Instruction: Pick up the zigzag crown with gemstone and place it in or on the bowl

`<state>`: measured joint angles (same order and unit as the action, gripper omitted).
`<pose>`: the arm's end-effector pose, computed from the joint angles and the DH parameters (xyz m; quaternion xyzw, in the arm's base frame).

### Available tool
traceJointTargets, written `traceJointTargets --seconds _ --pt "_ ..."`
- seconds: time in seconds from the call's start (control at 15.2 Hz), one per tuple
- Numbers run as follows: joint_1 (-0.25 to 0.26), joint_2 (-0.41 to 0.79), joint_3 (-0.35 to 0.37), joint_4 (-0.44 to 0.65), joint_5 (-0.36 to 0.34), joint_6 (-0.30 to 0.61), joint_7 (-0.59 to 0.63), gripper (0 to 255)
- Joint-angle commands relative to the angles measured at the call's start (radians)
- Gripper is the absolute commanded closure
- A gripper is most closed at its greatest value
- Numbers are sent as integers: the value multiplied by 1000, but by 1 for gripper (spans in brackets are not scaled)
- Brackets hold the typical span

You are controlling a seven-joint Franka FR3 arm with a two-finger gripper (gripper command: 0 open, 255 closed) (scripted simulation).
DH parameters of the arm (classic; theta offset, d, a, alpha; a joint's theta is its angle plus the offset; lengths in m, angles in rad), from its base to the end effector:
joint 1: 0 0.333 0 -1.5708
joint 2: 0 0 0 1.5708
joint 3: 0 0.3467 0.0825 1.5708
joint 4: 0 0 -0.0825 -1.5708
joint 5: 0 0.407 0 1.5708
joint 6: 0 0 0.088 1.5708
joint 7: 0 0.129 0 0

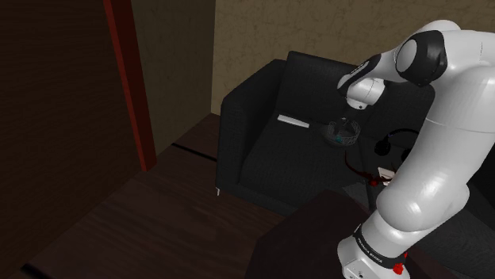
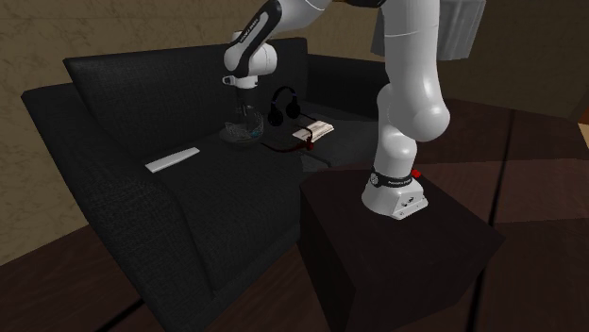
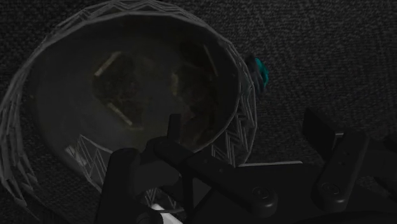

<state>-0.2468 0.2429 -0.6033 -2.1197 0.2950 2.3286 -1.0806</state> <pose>0.4031 -0.4364 0.3107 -0.9989 -0.0218 -0.0382 0.0138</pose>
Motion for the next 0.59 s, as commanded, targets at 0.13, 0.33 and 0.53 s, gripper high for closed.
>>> traceJointTargets --seconds 0.13,0.33,0.53 --pt "14 -64 -23 19 -61 -68 39 0" --pt "14 -64 -23 19 -61 -68 39 0" --pt "14 -64 -23 19 -61 -68 39 0"
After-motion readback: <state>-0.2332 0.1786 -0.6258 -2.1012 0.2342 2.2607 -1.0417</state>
